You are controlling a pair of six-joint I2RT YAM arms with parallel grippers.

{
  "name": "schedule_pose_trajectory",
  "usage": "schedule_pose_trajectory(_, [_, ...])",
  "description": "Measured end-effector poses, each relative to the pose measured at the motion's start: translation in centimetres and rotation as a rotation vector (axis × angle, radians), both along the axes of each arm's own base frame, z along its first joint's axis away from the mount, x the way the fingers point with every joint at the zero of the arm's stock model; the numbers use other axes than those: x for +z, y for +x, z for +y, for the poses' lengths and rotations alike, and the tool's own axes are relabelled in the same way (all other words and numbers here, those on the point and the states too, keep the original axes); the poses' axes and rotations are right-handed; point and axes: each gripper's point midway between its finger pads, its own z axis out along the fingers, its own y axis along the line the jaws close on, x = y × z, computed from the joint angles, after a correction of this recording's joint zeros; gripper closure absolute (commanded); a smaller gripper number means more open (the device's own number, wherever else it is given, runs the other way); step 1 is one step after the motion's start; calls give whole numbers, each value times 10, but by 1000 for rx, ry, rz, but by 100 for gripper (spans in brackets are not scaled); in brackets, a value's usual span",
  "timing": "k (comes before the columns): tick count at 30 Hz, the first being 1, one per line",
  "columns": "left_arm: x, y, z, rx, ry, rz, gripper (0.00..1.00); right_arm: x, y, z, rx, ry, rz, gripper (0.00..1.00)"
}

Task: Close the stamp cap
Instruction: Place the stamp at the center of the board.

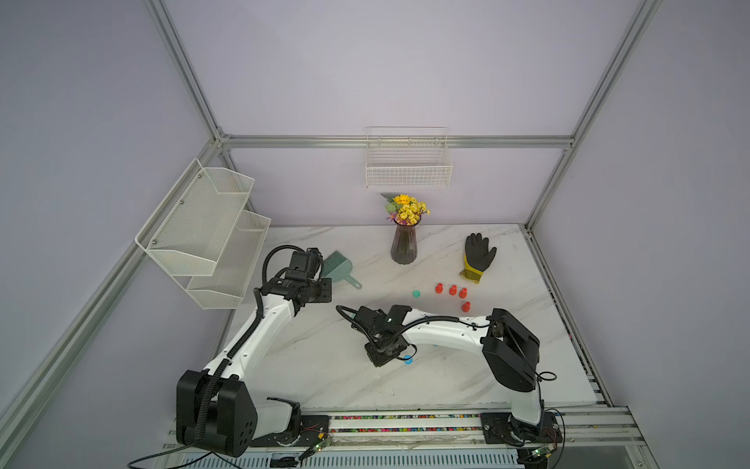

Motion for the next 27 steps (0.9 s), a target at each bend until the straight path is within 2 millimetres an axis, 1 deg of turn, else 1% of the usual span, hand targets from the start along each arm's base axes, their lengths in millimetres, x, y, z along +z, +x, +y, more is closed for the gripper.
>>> schedule_pose_trajectory(4, [0,0,0,1,1,0,45,23,15,-22,-63,32,-20,100])
schedule_pose_trajectory(8, [0,0,0,1,1,1,44,47,39,-54,-154,53,-50,100])
schedule_pose_trajectory(10, [0,0,0,0,1,3,45,56,54,-78,-215,51,-66,100])
schedule_pose_trajectory(14, [-3,-1,0,0,3,12,45,68,87,-143,-360,31,-89,100])
schedule_pose_trajectory(16, [-4,-1,0,0,4,16,45,70,101,-175,-433,16,-98,100])
schedule_pose_trajectory(18, [-4,-1,0,1,4,17,45,67,112,-206,-496,-11,-99,100])
schedule_pose_trajectory(20, [-4,-1,0,1,4,17,45,62,118,-227,-527,-43,-98,100])
schedule_pose_trajectory(22, [-5,-1,0,0,3,18,45,54,120,-231,-520,-64,-86,100])
schedule_pose_trajectory(24, [-5,-1,0,-1,2,19,45,44,124,-227,-499,-82,-69,100])
schedule_pose_trajectory(27, [-5,1,-1,-1,1,20,45,24,137,-223,-475,-118,-53,98])
